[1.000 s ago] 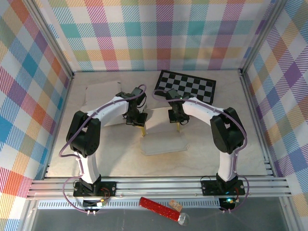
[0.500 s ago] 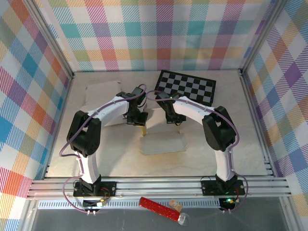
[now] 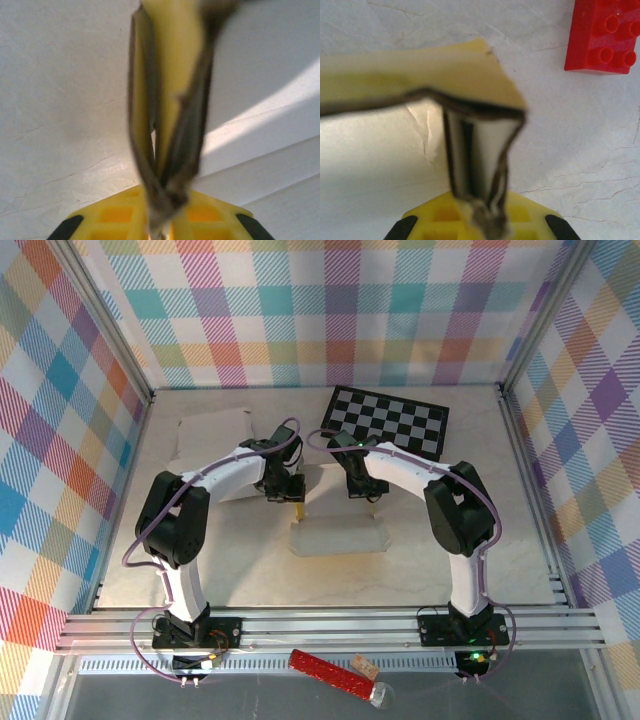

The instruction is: Fold the paper box

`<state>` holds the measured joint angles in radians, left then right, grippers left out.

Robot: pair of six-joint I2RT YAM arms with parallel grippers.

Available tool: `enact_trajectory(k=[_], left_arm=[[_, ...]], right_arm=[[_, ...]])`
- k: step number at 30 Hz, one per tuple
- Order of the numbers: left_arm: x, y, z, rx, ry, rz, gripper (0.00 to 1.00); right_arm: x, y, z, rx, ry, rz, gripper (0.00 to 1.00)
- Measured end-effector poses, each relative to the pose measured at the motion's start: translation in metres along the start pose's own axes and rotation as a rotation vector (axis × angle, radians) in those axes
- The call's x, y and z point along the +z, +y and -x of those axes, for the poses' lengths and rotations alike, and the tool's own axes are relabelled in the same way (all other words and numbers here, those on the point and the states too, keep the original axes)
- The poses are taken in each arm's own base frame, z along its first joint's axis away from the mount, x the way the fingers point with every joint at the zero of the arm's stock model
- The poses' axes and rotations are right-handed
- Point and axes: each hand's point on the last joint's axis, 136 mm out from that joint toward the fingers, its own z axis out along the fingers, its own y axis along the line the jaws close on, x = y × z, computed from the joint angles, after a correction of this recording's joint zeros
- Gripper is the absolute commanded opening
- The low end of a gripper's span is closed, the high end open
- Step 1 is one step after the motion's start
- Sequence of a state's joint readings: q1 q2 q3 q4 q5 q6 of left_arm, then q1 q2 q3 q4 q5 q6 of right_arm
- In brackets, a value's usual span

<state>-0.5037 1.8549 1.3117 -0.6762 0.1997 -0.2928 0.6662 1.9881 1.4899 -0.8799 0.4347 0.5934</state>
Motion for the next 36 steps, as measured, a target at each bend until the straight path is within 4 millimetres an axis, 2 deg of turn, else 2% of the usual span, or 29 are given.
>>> enact_trajectory(k=[7,15,25,34,35,36], left_arm=[[0.0067,0.0032,0.0043,-0.002,-0.035,0.005,0.22],[0.0088,0.0033,0.0092,-0.005,-0.091,0.077,0.0],[0.0052,0.003,0.0065,-0.113,-0.202,0.259,0.0],[0.0035,0.0043,0.0057,-0.186,-0.251,0.309,0.0],[0.0036,0.0044,0.0056,-0.188,-0.253,0.31,0.03],[0.0039,0.0044,0.0058,-0.191,-0.255,0.309,0.12]], right_arm=[[0.0008,0.0022,-0.0021,-0.005,0.009,0.013,0.0],[0.0007,0.003,-0.0033,-0.003,0.015,0.019,0.0],[0.0014,0.0024,-0.005,0.053,0.034,0.029,0.0],[0.0002,0.0039,-0.0031,0.067,0.037,0.044,0.0],[0.0002,0.0041,-0.0029,0.067,0.036,0.045,0.0],[0.0002,0.0042,-0.0028,0.067,0.036,0.045,0.0]])
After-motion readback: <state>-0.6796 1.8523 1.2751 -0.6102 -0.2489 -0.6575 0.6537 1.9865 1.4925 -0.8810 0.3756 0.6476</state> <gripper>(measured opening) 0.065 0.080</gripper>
